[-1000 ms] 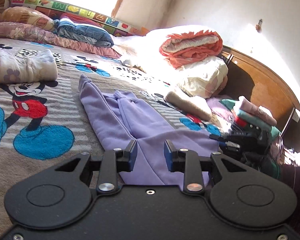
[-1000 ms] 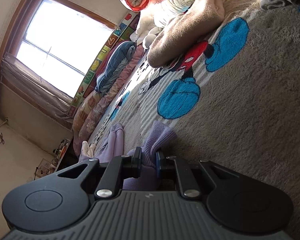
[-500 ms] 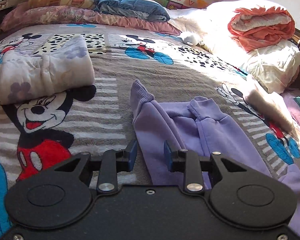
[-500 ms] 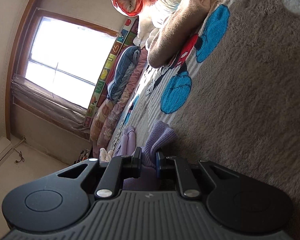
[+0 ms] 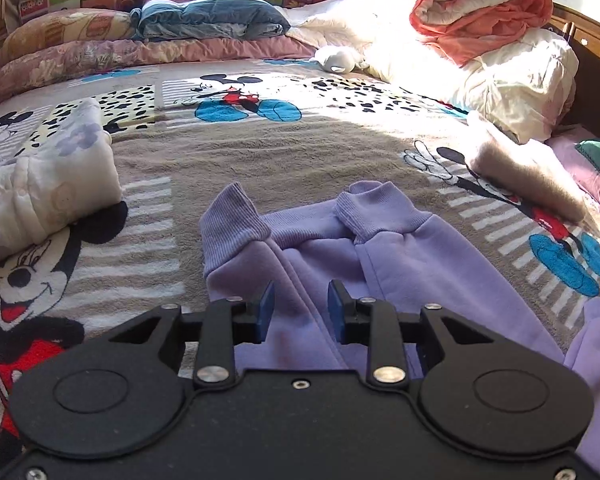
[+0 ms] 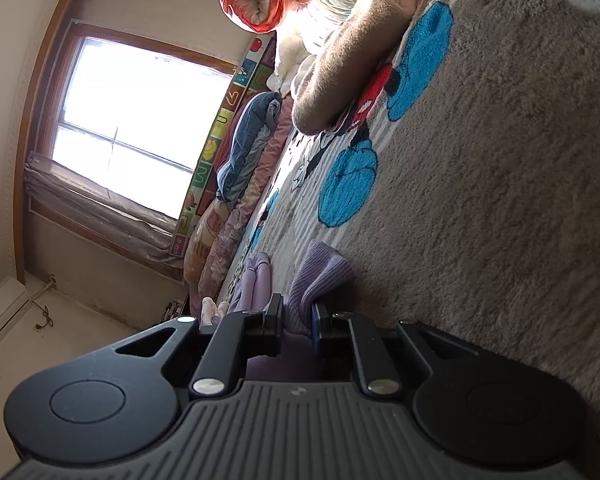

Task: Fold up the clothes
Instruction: 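Move the left gripper to the ribbed cuffs while the right gripper holds the sleeve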

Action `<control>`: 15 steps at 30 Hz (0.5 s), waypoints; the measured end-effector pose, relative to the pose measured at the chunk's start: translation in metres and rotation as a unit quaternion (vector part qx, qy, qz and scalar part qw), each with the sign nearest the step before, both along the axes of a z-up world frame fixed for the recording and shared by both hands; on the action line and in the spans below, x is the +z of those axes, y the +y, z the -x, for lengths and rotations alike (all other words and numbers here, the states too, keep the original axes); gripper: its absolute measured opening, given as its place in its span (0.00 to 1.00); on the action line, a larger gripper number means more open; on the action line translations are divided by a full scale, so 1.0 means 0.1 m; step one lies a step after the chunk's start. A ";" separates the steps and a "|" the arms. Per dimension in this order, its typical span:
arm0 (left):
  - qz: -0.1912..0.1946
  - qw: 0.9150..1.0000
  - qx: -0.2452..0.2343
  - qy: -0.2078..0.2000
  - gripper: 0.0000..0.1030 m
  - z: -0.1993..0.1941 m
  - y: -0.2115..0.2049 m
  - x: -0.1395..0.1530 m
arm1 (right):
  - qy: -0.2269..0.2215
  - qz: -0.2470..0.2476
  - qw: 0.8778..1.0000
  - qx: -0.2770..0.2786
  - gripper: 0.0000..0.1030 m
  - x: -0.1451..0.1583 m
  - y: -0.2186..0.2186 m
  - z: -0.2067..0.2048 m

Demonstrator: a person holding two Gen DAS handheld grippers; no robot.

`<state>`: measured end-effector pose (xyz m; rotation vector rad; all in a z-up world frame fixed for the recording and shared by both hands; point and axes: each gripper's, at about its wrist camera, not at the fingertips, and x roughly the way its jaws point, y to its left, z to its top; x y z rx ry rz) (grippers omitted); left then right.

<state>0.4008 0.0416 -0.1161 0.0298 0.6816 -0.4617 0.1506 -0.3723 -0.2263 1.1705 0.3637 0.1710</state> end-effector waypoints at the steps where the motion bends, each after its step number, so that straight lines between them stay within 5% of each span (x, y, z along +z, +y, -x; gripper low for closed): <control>1: 0.007 1.000 0.010 -0.004 0.27 -0.03 0.05 0.03 | 0.000 0.000 1.000 0.000 0.15 0.00 0.00 0.00; 7: 0.022 0.997 0.068 0.016 0.23 -0.49 0.08 -0.07 | 0.000 0.001 1.000 -0.001 0.15 -0.01 0.01 -0.01; 9: 0.018 0.998 0.057 0.025 0.23 -0.61 -0.03 -0.14 | 0.000 0.002 1.000 -0.001 0.15 -0.01 0.01 -0.01; 11: -0.037 0.998 0.030 0.033 0.23 -0.66 -0.24 -0.29 | 0.001 0.004 1.000 -0.001 0.15 -0.01 0.00 -0.02; 15: -0.038 0.998 0.037 0.024 0.23 -0.62 -0.25 -0.14 | 0.000 0.009 1.000 -0.001 0.15 -0.02 0.01 -0.02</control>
